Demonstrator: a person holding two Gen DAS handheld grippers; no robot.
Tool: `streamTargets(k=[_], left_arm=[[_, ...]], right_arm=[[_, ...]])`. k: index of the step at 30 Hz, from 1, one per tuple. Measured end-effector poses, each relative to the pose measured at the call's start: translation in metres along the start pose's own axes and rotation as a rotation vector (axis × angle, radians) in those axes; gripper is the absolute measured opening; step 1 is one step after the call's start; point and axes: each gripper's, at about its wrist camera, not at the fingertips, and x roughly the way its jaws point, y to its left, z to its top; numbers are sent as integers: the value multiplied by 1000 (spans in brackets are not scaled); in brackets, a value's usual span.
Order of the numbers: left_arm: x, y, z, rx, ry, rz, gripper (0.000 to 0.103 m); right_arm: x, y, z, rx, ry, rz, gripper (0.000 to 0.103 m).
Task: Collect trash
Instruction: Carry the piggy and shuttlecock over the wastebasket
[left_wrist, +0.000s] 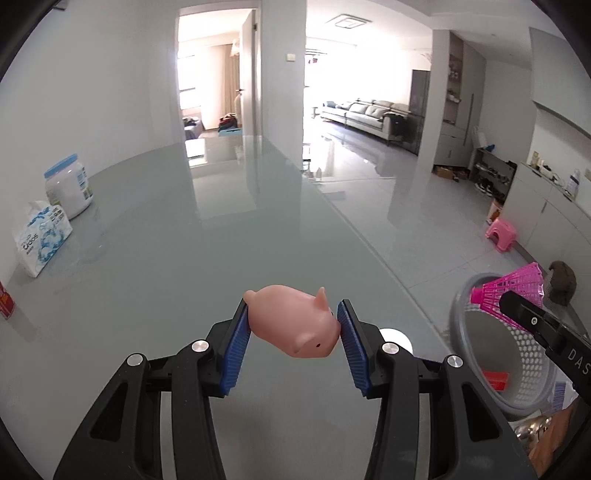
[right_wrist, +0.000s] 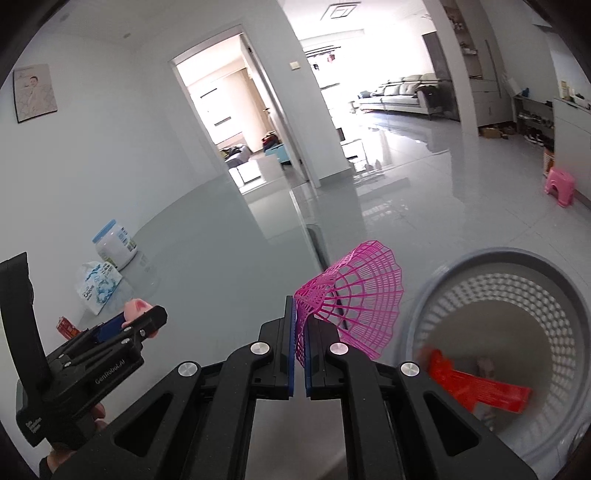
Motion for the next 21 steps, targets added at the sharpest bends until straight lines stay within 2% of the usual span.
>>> streamTargets(k=[5,10,15,21], left_arm=[[-7,-60,-4,77,5,-109,46],[2,-115,-10,143,34,-183,46],[23,-158,-17,195,83,-221,46],[46,-183,-26,238,132,-219,47]], right_arm=[[-44,-54,-16,65,-32,-114,4],[-62,-102,-29,136,-34,-173,4],[-57,-130,-36,159,-9,-208,4],[-35,-156,-36,194,43,-187,4]])
